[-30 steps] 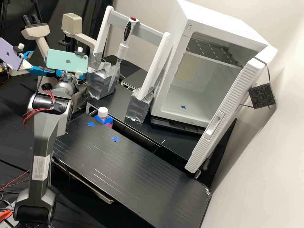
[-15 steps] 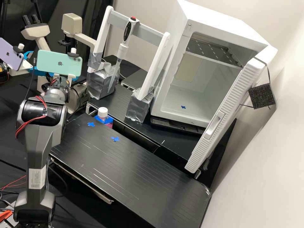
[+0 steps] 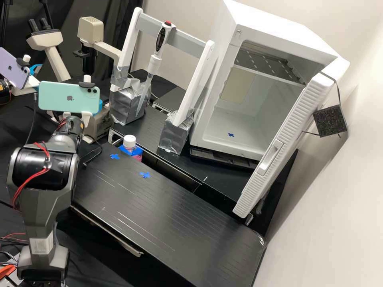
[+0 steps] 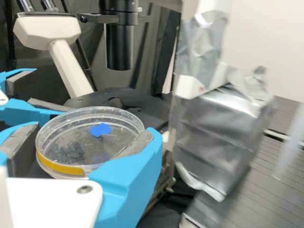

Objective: Move the petri dish to the bench

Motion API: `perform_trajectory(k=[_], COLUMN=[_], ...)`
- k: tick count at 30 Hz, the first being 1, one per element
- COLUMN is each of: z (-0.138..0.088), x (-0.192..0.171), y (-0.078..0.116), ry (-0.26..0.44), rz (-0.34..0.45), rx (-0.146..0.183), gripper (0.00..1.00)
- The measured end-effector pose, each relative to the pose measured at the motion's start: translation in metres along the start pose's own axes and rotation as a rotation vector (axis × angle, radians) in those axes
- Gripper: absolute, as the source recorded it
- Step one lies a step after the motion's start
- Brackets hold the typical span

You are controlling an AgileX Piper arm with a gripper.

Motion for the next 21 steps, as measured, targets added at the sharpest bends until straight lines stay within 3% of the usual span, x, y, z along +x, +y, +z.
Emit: perform_trajectory(k=[7, 14, 21], z=[0.009, 0.035, 0.06], x=[-0.047, -0.089, -0.118], y=[-0.015, -0.027, -0.023], ry=[0.003, -0.058, -0.145], rz=[0.039, 0.065, 0.147], rx=[0.018, 0.042, 0.06], gripper=[0.0, 0.0, 0.0])
